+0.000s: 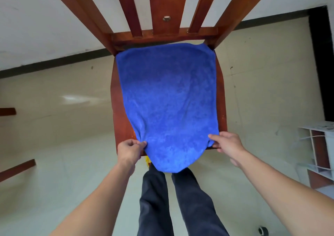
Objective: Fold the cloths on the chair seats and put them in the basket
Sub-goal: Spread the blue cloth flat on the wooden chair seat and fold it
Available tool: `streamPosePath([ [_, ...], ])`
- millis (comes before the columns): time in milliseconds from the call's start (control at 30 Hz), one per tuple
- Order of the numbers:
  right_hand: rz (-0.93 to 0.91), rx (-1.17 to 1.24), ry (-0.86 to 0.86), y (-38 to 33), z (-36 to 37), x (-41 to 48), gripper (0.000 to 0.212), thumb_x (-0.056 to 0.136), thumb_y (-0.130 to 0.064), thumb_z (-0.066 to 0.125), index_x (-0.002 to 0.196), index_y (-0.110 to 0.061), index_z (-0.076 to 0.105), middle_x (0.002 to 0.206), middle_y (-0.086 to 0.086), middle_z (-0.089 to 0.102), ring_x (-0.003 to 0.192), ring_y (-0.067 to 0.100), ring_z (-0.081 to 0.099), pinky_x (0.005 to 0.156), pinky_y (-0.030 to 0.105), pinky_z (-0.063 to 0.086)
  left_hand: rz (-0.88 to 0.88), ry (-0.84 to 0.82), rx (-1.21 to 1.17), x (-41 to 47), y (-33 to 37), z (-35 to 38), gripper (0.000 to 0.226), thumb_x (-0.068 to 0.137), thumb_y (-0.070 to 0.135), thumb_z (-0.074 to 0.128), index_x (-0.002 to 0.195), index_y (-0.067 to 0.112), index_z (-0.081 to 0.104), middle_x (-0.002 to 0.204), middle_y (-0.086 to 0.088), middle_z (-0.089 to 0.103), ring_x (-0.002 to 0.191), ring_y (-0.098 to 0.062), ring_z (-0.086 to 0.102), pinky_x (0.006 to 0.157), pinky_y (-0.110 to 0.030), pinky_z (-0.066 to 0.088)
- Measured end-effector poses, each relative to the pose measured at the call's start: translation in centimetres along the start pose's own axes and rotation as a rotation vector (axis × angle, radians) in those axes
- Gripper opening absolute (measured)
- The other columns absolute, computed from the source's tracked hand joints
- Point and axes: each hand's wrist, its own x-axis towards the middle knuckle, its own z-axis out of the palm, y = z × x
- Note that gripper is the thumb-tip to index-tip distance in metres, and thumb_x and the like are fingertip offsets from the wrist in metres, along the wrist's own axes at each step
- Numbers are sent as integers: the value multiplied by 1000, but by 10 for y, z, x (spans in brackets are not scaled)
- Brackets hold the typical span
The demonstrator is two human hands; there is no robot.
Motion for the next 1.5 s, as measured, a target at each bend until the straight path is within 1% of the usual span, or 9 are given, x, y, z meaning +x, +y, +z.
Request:
streamPosePath([
  [200, -134, 94, 44, -72, -10, 15, 17, 85, -19, 70, 73, -16, 59, 61, 1, 56, 37, -1, 51, 36, 14, 38, 88, -21, -108, 5, 65, -2, 24, 87, 7, 61, 68, 13, 49, 37, 5, 52, 38, -12, 56, 45, -20, 44],
  [367, -145, 239, 0, -120, -5, 26, 9, 91, -20, 61, 98, -25, 60, 82, -4, 66, 67, 8, 63, 57, 24, 45, 101, 42, -224, 14, 102, 11, 15, 90, 3, 51, 78, 12, 52, 67, -7, 56, 54, -17, 55, 46, -22, 42],
  [600, 20, 56, 29, -48, 16, 8, 16, 80, -31, 75, 85, -21, 63, 84, 2, 69, 72, 13, 64, 53, 22, 43, -140, 41, -29, 6, 35, 27, 25, 76, 14, 78, 83, 7, 56, 74, -13, 59, 67, -27, 57, 65, -40, 54],
  [733, 35, 138, -31, -25, 35, 5, 10, 81, -25, 73, 79, -19, 65, 84, 2, 70, 72, 11, 65, 56, 24, 45, -93, 27, -36, 6, 15, 44, 24, 81, 11, 72, 69, 11, 51, 67, -10, 52, 61, -23, 48, 57, -35, 47],
  [833, 102, 400, 65, -30, 26, 7, 6, 85, -19, 58, 83, -15, 62, 82, 6, 66, 70, 18, 64, 65, 30, 49, -74, 166, -134, 7, 18, 40, 17, 83, 15, 58, 72, 12, 45, 77, -12, 51, 72, -25, 46, 73, -55, 54],
  [1000, 96, 593, 185, -54, -9, 16, 21, 89, -15, 49, 104, -8, 61, 93, 14, 66, 74, 28, 66, 51, 29, 52, 109, 341, -75, 15, 47, 12, 32, 88, 16, 54, 62, 15, 35, 61, -4, 39, 65, -22, 35, 60, -32, 34],
  [1267, -110, 329, 36, -90, -10, 27, 18, 86, -34, 65, 100, -24, 61, 103, -1, 68, 92, 17, 65, 67, 30, 50, 89, 86, -313, 24, 84, 2, 30, 84, 32, 72, 86, 16, 47, 63, -3, 47, 41, -12, 41, 42, -21, 34],
  [1367, -172, 146, -6, -65, -8, 24, 20, 78, -23, 76, 93, -23, 63, 91, -7, 69, 74, 0, 65, 57, 22, 46, 100, 95, -167, 15, 46, 7, 45, 75, 28, 81, 101, 12, 48, 78, -3, 55, 59, -18, 51, 56, -30, 46],
  [1500, -192, -115, -76, -30, -4, 25, 18, 73, -6, 78, 87, -9, 68, 91, 9, 72, 81, 24, 67, 76, 36, 54, 119, 126, 192, 3, -7, 19, 44, 65, 22, 87, 95, 11, 56, 85, -3, 63, 77, -23, 60, 78, -40, 54],
])
